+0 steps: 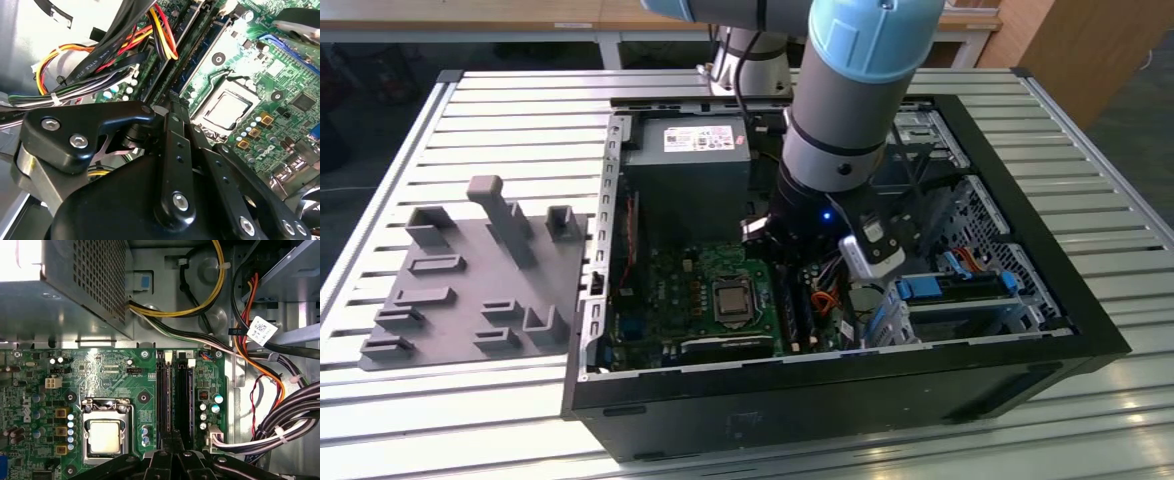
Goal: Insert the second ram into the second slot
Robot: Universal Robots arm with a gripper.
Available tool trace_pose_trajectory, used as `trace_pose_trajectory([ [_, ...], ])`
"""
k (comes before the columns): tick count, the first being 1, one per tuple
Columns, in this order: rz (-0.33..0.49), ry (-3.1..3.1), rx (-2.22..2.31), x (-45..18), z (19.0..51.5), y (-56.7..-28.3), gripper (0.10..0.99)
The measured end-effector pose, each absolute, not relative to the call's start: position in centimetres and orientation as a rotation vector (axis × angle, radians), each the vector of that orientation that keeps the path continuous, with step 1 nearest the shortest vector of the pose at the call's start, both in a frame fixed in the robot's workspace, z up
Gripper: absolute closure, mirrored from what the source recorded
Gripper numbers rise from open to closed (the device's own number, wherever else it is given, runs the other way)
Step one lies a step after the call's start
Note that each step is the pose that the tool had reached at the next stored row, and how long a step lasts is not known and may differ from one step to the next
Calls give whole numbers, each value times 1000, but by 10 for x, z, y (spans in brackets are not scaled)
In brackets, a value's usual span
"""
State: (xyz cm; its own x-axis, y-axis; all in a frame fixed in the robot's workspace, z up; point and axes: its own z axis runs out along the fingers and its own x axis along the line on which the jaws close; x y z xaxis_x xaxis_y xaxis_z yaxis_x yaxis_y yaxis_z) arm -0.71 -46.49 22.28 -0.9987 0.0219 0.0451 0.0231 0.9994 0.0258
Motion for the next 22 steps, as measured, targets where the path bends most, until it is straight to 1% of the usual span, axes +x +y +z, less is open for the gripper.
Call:
trace_pose_trajectory([
  [12,-34,-3094,-35,-7,213,-465,980],
  [22,-41,-3095,-35,-7,229,-465,980],
])
